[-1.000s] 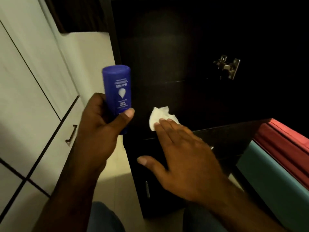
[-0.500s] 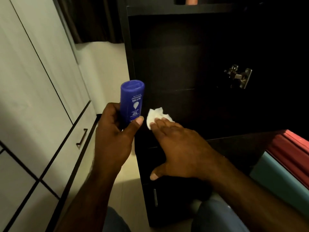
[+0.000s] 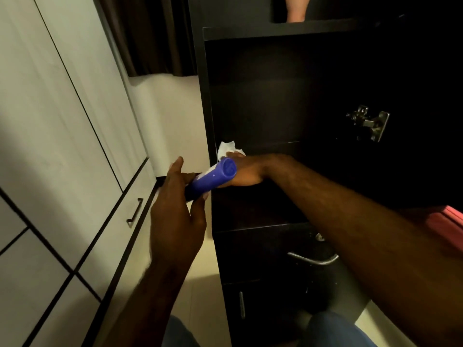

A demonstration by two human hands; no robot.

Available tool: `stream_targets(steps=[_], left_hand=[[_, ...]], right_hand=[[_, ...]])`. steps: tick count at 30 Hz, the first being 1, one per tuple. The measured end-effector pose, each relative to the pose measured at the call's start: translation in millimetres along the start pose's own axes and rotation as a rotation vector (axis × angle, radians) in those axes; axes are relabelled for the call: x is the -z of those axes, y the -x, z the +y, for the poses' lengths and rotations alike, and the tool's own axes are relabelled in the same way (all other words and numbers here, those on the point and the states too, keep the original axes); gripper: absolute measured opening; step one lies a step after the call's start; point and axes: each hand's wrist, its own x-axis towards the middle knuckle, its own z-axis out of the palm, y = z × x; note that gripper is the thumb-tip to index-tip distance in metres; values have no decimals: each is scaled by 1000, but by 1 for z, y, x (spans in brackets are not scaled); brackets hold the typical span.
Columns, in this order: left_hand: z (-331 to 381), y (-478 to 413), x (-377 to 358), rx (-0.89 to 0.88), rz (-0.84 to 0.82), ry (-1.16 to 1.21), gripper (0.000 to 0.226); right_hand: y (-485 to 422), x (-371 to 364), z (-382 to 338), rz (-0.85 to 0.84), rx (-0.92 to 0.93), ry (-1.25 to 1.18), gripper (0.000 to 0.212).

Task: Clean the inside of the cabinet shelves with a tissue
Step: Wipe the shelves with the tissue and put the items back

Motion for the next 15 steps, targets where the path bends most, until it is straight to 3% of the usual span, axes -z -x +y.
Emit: stream_targets(steps=[2,6,13,15], left_hand=[[-1,2,-2,-12,-10,-2,71],[2,4,-3,-24,-35,12,61],[7,6,2,-27,-86,6,52],[9,11,5,-40,-85,-20,54]], right_hand=[[10,1,2,19,72,-81,71],[41,-7,-9,-15,174,-154,45],[4,13,9,-54,88,1,41],[-13,7,7,22,62,106,45]])
